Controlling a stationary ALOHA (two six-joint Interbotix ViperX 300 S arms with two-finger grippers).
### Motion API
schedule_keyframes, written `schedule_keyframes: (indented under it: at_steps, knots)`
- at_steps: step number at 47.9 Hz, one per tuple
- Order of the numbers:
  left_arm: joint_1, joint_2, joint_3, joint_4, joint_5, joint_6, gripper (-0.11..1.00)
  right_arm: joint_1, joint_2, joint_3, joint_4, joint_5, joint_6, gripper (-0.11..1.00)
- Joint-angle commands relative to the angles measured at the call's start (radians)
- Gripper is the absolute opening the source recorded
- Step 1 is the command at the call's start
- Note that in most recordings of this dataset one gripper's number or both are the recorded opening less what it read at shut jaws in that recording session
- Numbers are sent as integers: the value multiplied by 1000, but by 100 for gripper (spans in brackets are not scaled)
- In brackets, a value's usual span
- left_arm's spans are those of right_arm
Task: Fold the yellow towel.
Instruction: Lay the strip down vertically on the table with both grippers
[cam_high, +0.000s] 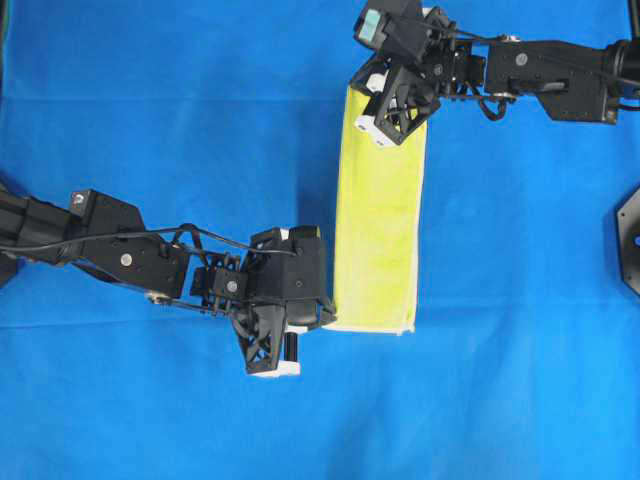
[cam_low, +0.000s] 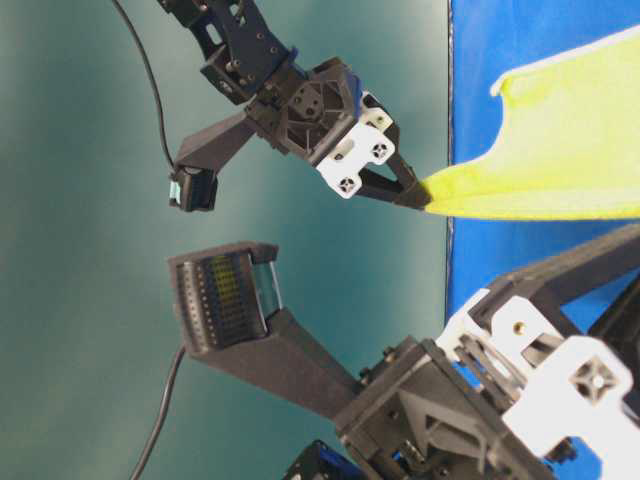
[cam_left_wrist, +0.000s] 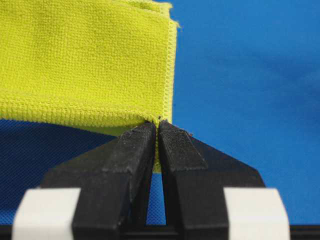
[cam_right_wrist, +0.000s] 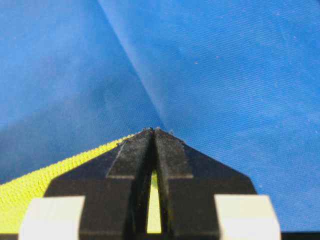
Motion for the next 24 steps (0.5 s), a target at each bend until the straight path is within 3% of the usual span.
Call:
schedule_keyframes:
  at_steps: [1,12,15,22,24]
  knots:
    - [-5,-28,-26,-2,-11,3,2,9,-12,-15,-17,-12,-12,1]
    - [-2,-21,-43,-2,-12,5,6,23,-11,-15,-23,-46,-54,2]
    - [-2,-21,-44,-2,-14,5,20,23,-11,-15,-23,-55,-63,9]
    - [2,-28,-41,-2,-6,5,62,23,-12,-15,-23,-63,-74,52]
    - [2,-34,-38,-2,-2,5,72,23,-12,-15,-25,-63,-75,60]
